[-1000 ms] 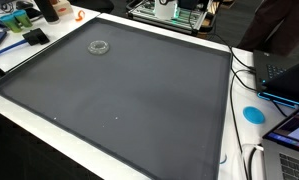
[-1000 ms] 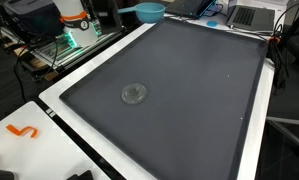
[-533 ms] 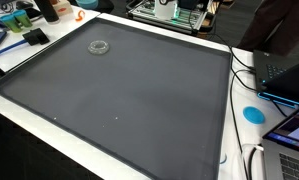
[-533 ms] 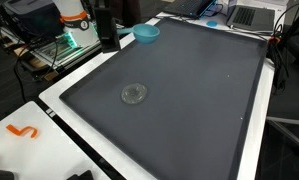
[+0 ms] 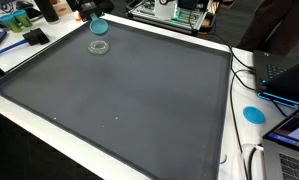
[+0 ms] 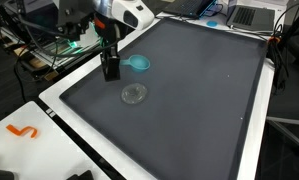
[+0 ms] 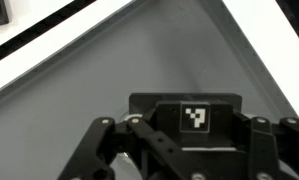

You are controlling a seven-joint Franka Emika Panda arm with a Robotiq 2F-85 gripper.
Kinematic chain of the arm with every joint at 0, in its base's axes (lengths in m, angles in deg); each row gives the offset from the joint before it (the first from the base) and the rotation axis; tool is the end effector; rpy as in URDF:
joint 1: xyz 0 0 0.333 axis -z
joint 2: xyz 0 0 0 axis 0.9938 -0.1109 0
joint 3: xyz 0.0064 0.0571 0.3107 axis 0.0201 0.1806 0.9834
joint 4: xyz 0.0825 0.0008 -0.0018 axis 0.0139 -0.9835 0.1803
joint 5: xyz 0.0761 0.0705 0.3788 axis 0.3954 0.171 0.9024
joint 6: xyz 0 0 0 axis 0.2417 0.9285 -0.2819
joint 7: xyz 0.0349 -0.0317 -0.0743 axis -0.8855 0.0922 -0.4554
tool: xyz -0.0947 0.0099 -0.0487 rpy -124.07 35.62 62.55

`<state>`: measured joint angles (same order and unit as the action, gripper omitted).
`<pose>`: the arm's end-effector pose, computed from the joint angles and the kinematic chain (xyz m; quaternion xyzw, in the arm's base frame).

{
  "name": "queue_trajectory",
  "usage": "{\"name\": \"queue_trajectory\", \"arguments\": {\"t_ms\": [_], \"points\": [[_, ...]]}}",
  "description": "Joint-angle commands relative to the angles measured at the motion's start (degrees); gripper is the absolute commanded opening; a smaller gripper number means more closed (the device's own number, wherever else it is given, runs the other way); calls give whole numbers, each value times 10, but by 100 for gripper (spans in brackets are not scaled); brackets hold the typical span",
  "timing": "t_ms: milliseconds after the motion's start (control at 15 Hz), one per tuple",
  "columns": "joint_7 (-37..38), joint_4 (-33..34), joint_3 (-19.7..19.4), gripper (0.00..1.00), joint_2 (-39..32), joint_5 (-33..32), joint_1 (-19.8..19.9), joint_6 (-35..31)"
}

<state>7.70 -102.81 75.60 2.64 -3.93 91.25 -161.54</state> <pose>0.5042 -0.1520 0.3135 0.8637 0.4682 -0.1797 0.0501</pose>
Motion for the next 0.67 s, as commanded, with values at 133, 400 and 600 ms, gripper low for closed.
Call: {"name": "queue_trajectory", "arguments": {"t_ms": [133,400,600], "points": [[20,-15,0,28,-48,-61,2,-60],[31,-23,-3,28,-74,-84,6,-108],[47,-27,-8,28,-84,-91,9,-140]]}}
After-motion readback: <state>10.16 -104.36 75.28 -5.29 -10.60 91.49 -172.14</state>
